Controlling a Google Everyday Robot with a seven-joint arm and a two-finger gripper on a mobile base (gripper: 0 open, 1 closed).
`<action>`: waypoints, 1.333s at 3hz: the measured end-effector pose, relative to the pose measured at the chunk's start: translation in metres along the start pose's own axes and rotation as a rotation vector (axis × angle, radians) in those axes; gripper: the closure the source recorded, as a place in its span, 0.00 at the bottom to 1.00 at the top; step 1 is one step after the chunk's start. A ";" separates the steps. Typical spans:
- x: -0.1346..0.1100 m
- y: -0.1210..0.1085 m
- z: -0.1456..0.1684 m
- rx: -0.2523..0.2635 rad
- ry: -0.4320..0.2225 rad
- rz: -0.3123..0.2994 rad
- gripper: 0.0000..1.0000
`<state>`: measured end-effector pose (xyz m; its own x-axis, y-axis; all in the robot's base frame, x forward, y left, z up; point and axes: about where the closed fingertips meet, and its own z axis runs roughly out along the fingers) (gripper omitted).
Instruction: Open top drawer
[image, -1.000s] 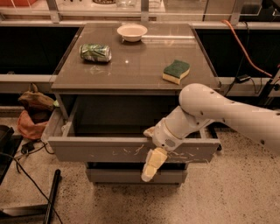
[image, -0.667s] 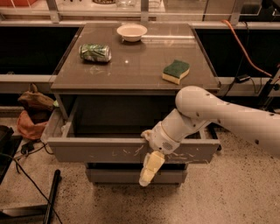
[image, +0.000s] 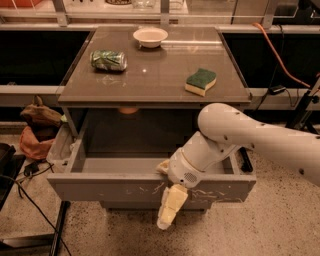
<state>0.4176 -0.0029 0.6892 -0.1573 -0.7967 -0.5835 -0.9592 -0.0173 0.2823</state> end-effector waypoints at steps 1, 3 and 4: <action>0.003 -0.003 -0.004 0.000 -0.010 0.006 0.00; -0.022 0.044 -0.120 0.205 0.056 0.007 0.00; -0.052 0.094 -0.197 0.359 0.107 -0.014 0.00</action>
Offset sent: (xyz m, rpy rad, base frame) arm 0.0020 -0.0620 0.1215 -0.0840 -0.1867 -0.1103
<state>0.3817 -0.0819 0.8959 -0.1365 -0.8566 -0.4975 -0.9853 0.1693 -0.0212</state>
